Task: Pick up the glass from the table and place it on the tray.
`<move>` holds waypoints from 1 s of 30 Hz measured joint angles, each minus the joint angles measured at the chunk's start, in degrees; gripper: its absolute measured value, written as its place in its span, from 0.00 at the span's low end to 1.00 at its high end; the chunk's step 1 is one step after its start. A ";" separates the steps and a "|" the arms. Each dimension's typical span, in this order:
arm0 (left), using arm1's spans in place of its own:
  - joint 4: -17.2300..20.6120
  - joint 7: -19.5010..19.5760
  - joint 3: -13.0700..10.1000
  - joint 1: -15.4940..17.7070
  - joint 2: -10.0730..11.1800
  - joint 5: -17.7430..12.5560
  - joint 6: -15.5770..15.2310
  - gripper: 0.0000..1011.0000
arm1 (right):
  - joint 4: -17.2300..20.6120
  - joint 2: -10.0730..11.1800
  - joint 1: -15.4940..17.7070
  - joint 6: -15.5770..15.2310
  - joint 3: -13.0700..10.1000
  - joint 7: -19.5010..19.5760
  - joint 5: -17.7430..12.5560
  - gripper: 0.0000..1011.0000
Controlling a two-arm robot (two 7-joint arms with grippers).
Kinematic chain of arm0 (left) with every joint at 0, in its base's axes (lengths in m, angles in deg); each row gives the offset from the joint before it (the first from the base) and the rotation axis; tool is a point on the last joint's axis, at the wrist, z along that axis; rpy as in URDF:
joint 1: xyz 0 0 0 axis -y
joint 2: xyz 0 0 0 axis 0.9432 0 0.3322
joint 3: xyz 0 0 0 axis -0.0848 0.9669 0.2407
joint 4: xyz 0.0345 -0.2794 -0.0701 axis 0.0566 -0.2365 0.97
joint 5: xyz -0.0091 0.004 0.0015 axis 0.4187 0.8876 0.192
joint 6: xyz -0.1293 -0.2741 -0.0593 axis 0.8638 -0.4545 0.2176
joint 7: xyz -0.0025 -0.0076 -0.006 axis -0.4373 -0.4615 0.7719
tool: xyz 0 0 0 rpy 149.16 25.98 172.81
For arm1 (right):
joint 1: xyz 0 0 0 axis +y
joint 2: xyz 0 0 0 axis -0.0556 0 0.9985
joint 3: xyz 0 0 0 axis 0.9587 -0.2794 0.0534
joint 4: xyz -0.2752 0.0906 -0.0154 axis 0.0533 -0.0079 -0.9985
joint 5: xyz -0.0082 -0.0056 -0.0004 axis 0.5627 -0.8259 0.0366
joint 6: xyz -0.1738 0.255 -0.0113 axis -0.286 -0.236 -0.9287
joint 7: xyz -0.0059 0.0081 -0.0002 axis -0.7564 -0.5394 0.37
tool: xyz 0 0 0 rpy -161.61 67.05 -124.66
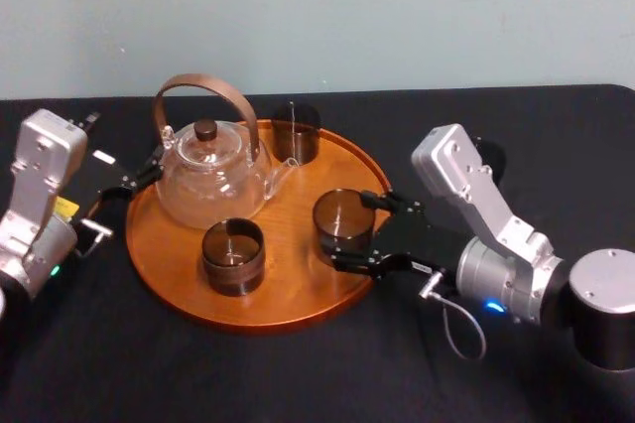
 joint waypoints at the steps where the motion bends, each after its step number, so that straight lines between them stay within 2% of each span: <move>1: 0.00 0.00 0.00 0.00 0.00 0.00 0.00 0.99 | -0.11 -0.19 -0.18 -0.03 0.19 -0.01 0.09 0.89; 15: 0.00 0.00 0.00 0.00 0.00 0.00 0.00 0.99 | -2.96 -2.70 -2.21 0.48 2.98 -0.59 1.47 0.89; 30: 0.00 0.00 0.00 0.00 0.00 0.00 0.00 0.99 | -6.30 -3.46 -2.88 1.89 3.35 -1.41 1.57 0.89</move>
